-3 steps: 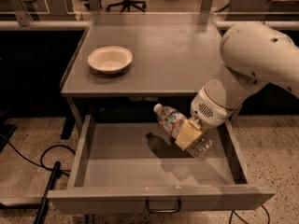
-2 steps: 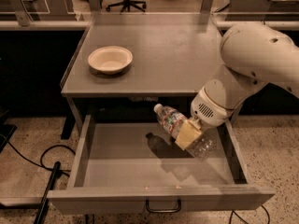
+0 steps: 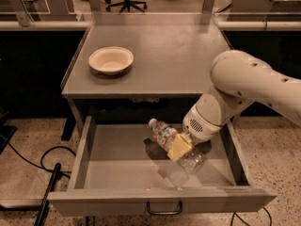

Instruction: Place water bottle into top drawer

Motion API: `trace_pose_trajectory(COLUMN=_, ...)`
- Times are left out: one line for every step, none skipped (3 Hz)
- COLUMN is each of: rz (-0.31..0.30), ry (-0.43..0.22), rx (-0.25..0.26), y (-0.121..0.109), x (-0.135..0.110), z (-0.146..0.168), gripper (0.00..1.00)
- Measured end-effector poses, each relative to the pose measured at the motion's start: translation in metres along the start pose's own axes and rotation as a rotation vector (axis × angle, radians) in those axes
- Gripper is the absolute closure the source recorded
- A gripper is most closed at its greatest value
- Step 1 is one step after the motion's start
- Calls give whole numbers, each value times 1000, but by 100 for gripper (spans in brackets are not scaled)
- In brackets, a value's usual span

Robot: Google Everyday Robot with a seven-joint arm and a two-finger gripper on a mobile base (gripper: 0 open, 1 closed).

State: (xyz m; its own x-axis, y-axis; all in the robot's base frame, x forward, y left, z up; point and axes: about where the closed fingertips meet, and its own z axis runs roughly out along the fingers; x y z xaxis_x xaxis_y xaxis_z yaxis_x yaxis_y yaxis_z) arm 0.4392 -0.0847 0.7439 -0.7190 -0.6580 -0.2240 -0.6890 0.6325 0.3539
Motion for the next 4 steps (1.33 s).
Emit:
trace_pose_trajectory(rz=8, ry=7, rx=-36, y=-4, x=-6, z=27, gripper=100)
trace_pose_trajectory(rz=2, ry=16, rx=-63, y=-7, x=-14, z=50, gripper=100)
trace_pose_trajectory(rz=-21, ry=27, rx=-86, y=-8, x=-26, z=71, gripper=100)
trace_pose_trajectory(rz=-37, ry=28, rx=-96, y=-9, x=-33, z=87, gripper=100)
